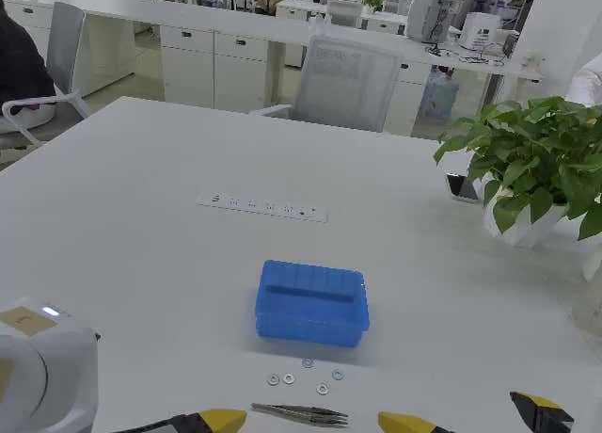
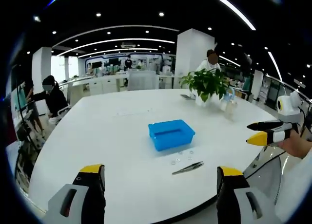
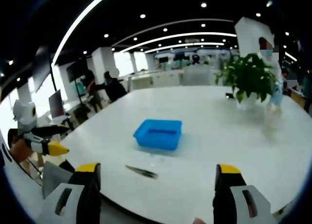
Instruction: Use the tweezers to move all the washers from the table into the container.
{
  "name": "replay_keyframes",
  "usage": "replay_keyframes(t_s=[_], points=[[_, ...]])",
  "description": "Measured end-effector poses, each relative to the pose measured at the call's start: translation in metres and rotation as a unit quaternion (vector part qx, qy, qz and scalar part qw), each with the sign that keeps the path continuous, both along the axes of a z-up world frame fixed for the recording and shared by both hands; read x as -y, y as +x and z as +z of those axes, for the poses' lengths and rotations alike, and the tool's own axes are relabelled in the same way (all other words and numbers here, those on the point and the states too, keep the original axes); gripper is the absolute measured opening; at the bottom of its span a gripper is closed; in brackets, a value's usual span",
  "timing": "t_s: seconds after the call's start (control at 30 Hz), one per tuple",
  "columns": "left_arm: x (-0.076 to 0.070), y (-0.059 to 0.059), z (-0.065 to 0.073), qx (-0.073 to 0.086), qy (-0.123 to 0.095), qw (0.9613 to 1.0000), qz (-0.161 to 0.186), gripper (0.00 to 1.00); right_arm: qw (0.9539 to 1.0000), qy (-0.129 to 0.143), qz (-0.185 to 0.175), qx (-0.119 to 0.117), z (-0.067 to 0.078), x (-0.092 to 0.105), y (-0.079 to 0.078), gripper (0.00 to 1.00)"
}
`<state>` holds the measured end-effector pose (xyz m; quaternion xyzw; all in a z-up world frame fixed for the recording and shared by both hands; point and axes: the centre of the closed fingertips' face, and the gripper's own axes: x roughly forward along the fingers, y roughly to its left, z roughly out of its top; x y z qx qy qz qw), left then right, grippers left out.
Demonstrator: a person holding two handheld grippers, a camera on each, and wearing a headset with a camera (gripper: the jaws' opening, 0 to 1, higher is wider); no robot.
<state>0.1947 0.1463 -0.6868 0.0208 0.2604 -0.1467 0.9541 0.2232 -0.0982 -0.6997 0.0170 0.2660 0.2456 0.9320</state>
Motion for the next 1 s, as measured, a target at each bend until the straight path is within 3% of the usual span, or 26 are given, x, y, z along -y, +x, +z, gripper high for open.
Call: replay_keyframes(t_s=[0.13,1.0], points=[[-0.0012,0.0023,0.0023,0.004,-0.008,1.0000,0.003,0.97,1.0000,-0.002,0.000,0.000,-0.0005,-0.0001,0.0000,0.96],[-0.0068,0.0069,-0.0024,-0.004,-0.003,1.0000,-0.003,0.96,0.9999,-0.005,-0.006,-0.008,-0.0057,0.0000,0.0016,0.95]])
